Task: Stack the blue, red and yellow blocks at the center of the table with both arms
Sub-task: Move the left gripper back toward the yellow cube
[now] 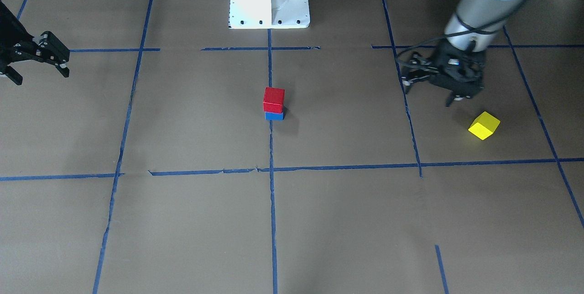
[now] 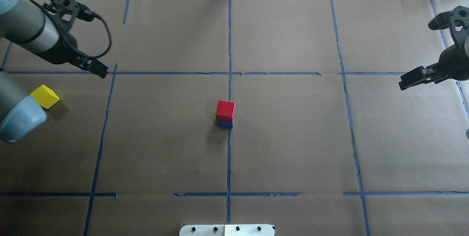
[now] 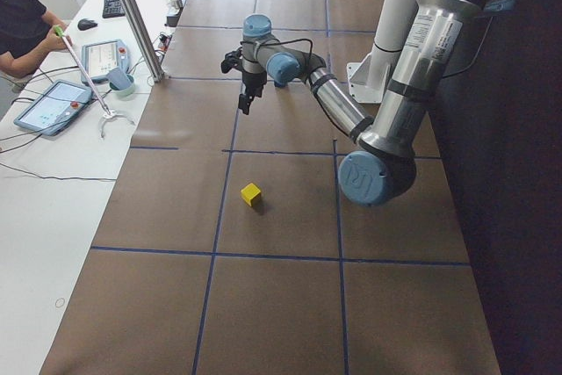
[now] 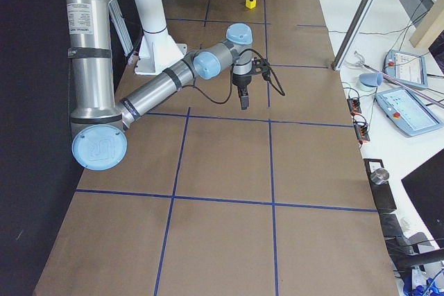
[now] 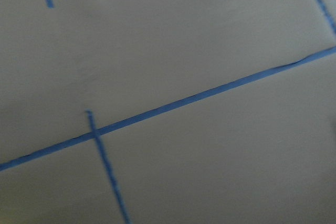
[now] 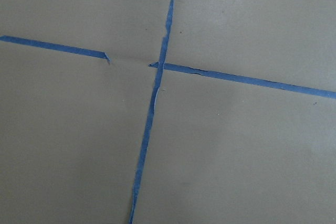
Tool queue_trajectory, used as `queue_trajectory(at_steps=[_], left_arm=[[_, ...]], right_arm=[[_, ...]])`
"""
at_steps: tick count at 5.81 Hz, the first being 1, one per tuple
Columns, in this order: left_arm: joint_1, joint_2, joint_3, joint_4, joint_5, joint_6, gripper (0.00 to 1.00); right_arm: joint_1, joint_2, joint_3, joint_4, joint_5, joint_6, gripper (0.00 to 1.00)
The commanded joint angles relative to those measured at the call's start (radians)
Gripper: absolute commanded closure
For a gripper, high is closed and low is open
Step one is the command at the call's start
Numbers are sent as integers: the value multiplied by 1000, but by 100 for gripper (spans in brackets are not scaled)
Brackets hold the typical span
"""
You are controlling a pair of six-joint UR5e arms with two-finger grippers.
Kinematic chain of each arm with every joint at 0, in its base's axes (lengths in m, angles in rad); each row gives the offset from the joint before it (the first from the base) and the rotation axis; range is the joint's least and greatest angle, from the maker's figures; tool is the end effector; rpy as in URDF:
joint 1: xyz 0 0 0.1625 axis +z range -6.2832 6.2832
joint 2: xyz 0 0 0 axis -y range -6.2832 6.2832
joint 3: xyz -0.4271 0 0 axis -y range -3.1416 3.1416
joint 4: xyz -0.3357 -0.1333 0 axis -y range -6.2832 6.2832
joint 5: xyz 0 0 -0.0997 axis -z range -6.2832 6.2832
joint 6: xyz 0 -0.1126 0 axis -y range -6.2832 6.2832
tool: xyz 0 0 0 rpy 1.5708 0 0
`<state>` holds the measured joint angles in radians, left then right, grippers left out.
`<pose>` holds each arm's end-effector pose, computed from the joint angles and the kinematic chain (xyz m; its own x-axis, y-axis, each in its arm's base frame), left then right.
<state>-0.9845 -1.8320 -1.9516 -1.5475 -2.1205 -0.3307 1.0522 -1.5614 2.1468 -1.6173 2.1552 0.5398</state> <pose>0.2235 -0.4711 0.3945 0.6596 0.4646 -0.5909 -0.2501 0.8770 0.4104 -0.1452 -0.3980 0.4335 0.7196 -0.1824 0.6699 0.0647 0.9783 0.1969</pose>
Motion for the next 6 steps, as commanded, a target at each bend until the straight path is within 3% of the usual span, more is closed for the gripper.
queue_trajectory(at_steps=[1, 2, 3, 4, 6], left_arm=[[-190, 95, 154, -8, -152, 488, 0], [-207, 120, 251, -41, -154, 537, 0], [-206, 122, 355, -153, -156, 479, 0], [-200, 122, 405, -257, -156, 352, 0], [-150, 120, 421, -292, -154, 308, 0]], right_arm=[[53, -58, -2, 2, 8, -103, 0], [101, -90, -14, 5, 68, -169, 0], [112, -103, -18, 7, 105, -185, 0], [112, -103, -18, 7, 106, -187, 0], [111, -101, -19, 8, 106, -187, 0]])
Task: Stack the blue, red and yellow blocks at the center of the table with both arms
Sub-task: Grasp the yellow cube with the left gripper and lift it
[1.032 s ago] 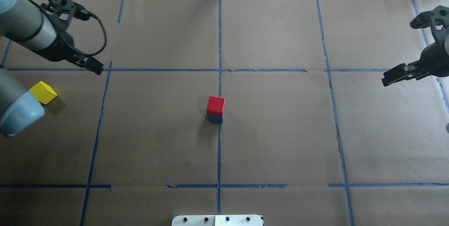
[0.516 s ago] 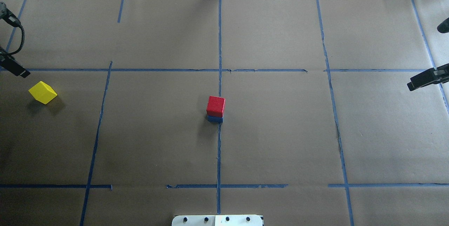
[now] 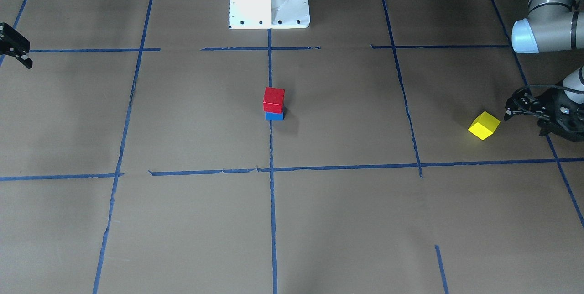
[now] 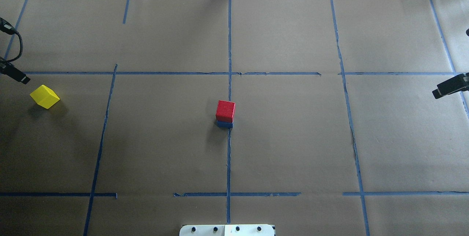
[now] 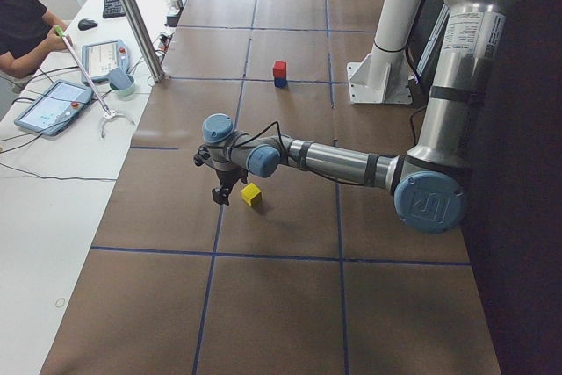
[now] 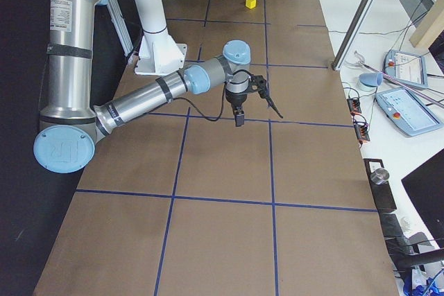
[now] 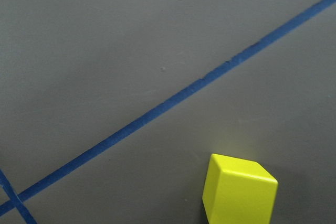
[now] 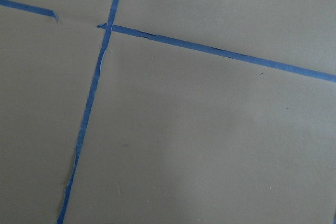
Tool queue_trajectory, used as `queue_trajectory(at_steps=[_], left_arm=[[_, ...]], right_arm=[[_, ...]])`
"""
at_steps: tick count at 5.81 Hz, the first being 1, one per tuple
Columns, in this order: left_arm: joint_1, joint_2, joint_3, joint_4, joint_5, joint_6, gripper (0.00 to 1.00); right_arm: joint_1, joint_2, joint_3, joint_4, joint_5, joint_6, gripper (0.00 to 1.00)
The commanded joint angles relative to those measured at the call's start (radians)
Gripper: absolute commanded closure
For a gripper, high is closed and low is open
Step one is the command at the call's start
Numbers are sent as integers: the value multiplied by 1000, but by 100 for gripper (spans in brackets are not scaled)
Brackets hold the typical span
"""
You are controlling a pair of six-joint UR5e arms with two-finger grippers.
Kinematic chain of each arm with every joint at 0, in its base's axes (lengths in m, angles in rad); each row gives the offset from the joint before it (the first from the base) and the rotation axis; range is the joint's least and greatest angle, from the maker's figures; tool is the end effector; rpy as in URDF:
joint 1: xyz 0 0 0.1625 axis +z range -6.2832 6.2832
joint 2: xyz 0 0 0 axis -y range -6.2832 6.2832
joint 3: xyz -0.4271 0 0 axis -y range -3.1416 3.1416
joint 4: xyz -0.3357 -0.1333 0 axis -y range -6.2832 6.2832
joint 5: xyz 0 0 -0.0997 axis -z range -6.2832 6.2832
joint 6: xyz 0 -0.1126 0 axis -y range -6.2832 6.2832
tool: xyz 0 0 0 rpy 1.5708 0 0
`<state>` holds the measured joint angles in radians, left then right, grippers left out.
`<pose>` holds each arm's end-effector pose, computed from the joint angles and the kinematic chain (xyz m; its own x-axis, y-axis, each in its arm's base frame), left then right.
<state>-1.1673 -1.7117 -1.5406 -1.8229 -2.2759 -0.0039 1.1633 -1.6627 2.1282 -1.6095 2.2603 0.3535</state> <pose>0.1476 -0.4994 0.5931 0.6115 0.5072 -0.6073 -0.3647 0.8618 0.3525 -0.0970 -0.3802 0.4749 0.6916 -0.2244 0.6866 0.1294 0.9736 0.1879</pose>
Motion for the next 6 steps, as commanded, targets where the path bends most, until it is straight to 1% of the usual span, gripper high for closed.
queue_trajectory(at_steps=[1, 3, 6], left_arm=[[81, -3, 10, -18, 1, -19, 0], [116, 1, 10, -35, 4, -19, 0], [170, 0, 45, -53, 10, -19, 0]], right_arm=[[-1, 1, -2, 0, 1, -1, 0], [-1, 11, -17, 0, 1, 1, 0], [-1, 14, -25, 0, 2, 2, 0]])
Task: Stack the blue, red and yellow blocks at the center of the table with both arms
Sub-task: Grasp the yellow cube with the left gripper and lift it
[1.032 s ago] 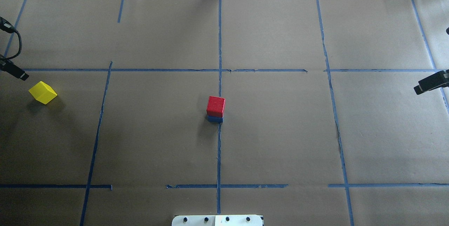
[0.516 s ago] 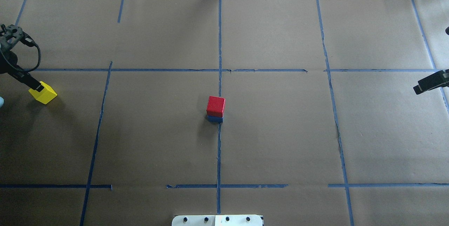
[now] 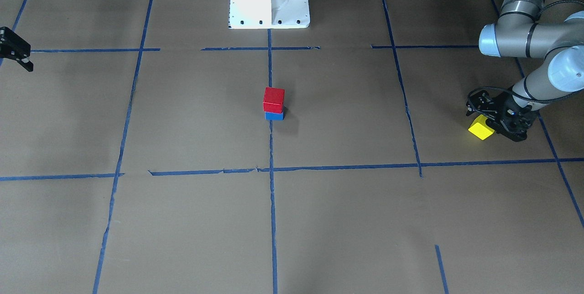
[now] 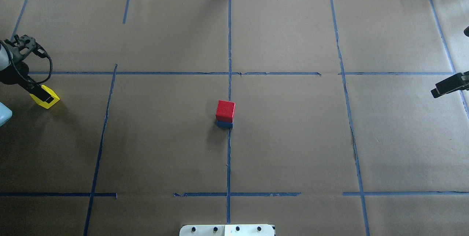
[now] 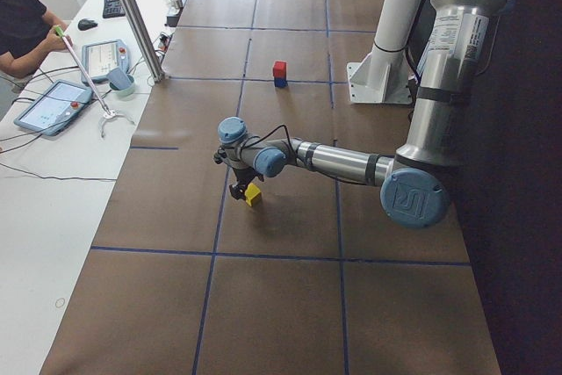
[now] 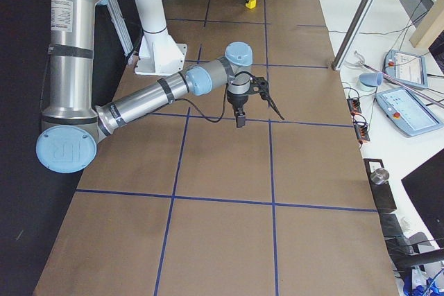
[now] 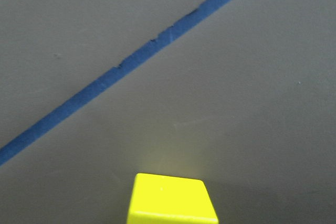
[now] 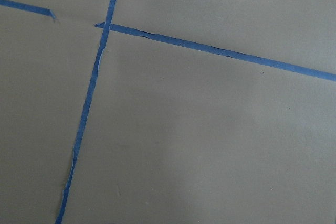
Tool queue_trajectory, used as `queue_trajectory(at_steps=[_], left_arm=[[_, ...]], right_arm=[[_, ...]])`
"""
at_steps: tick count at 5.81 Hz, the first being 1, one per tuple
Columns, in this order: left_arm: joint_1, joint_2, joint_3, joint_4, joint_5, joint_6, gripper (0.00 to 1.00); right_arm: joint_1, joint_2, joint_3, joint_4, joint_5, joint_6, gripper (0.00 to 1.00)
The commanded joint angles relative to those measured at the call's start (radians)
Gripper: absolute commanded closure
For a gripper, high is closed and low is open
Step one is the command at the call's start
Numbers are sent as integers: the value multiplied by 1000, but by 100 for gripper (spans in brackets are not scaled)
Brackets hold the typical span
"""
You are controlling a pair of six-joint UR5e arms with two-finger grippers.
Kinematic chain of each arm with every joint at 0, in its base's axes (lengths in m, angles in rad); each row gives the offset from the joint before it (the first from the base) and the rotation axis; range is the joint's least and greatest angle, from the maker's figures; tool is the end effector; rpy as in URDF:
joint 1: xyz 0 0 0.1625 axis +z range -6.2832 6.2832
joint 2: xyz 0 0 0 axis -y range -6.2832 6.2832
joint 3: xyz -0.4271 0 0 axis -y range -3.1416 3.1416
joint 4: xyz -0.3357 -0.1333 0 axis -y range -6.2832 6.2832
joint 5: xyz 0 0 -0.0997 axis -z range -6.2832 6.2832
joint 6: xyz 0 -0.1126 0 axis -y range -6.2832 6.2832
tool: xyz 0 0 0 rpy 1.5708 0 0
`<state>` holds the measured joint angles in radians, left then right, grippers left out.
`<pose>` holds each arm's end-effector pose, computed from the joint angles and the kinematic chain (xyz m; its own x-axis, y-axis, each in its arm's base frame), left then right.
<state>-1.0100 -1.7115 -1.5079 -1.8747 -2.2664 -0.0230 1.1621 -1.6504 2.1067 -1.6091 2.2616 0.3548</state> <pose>0.2244 -0.4723 0.6024 0.5343 0.5922 -0.6031 -0.4814 0.7997 0.3587 -0.1000 -0.3858 0.4792 0.6930 -0.2184 0.6871 0.1306 0.9753 0.1784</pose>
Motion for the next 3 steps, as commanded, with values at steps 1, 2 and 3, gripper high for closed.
queue_trajectory(at_steps=[1, 2, 3], left_arm=[[19, 1, 17, -3, 2, 5, 18], [18, 3, 12, -4, 4, 8, 72], [16, 4, 8, -17, 4, 2, 100]], right_arm=[[-1, 3, -5, 0, 9, 0, 0], [-1, 3, -5, 0, 10, 1, 0], [-1, 3, -2, 0, 10, 1, 0]])
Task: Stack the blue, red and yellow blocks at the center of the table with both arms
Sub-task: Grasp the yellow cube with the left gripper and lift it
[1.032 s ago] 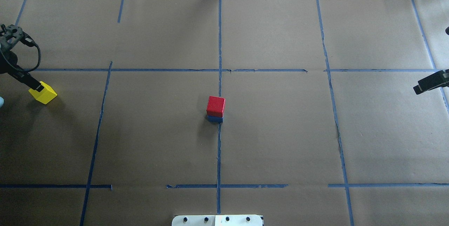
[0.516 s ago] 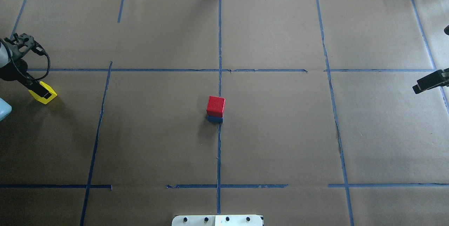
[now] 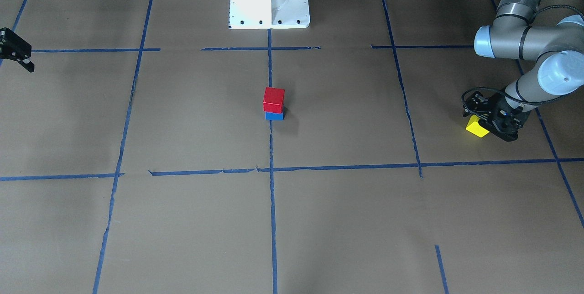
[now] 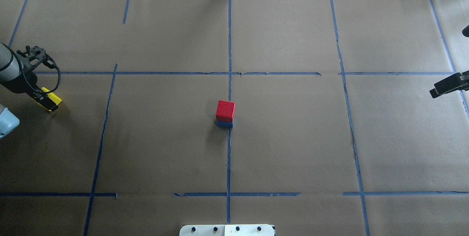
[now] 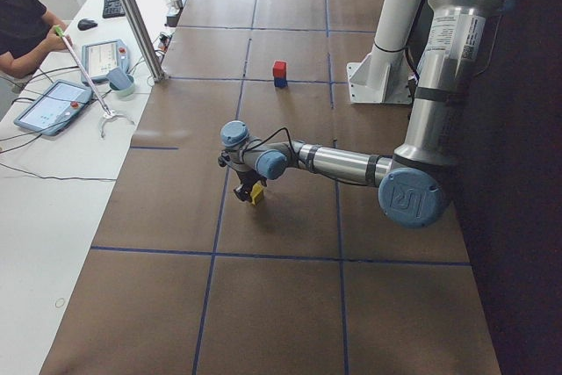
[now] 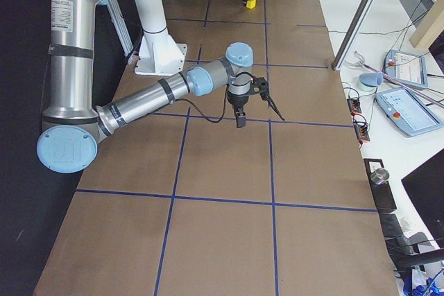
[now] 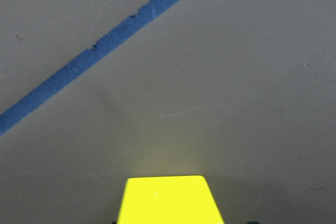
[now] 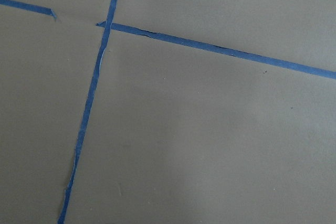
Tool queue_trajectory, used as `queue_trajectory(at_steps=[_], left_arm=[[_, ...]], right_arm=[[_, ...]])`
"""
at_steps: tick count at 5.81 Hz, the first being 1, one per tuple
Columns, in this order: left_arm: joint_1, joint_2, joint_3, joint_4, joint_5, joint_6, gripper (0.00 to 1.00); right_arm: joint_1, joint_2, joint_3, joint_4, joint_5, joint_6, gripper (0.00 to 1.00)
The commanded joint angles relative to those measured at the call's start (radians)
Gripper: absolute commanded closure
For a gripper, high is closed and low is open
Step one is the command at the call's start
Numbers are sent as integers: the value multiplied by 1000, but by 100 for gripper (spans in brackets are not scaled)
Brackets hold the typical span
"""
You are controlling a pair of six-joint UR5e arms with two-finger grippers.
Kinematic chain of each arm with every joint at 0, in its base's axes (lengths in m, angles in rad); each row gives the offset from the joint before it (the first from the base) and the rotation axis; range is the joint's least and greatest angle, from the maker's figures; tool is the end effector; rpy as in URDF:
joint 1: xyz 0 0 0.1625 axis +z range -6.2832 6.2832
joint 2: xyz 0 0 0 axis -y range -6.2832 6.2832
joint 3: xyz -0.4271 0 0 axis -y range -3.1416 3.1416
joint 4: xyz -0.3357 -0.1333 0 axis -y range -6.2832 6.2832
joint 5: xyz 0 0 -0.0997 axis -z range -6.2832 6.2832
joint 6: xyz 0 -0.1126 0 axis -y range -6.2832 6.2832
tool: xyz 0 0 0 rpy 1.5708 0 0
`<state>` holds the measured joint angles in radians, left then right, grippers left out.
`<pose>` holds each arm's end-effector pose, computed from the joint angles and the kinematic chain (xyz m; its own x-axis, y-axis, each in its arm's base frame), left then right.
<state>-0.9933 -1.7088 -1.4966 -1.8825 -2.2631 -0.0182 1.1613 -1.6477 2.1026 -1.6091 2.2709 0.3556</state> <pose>0.2315 -0.4678 0.6082 0.5263 0.6021 -0.6004 -0.4984 0.7905 0.3559 -0.1014 -0.3863 0.4792 0.6871 -0.2176 0.6932 0.1332 0.9757 0.1742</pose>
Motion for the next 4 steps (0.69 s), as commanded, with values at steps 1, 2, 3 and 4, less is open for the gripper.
queue_trajectory(at_steps=[1, 2, 3, 4], left_arm=[[-1, -9, -92, 5, -7, -63, 100], [11, -53, -213, 50, -10, -323, 100], [94, -146, -276, 92, -6, -533, 100], [224, -293, -295, 191, 10, -829, 100]], right_arm=[[0, 0, 4, 0, 1, 0, 0], [0, 2, -1, 0, 1, -10, 0], [4, 3, -4, 0, -1, -32, 0], [4, 3, -10, 2, -4, -33, 0]])
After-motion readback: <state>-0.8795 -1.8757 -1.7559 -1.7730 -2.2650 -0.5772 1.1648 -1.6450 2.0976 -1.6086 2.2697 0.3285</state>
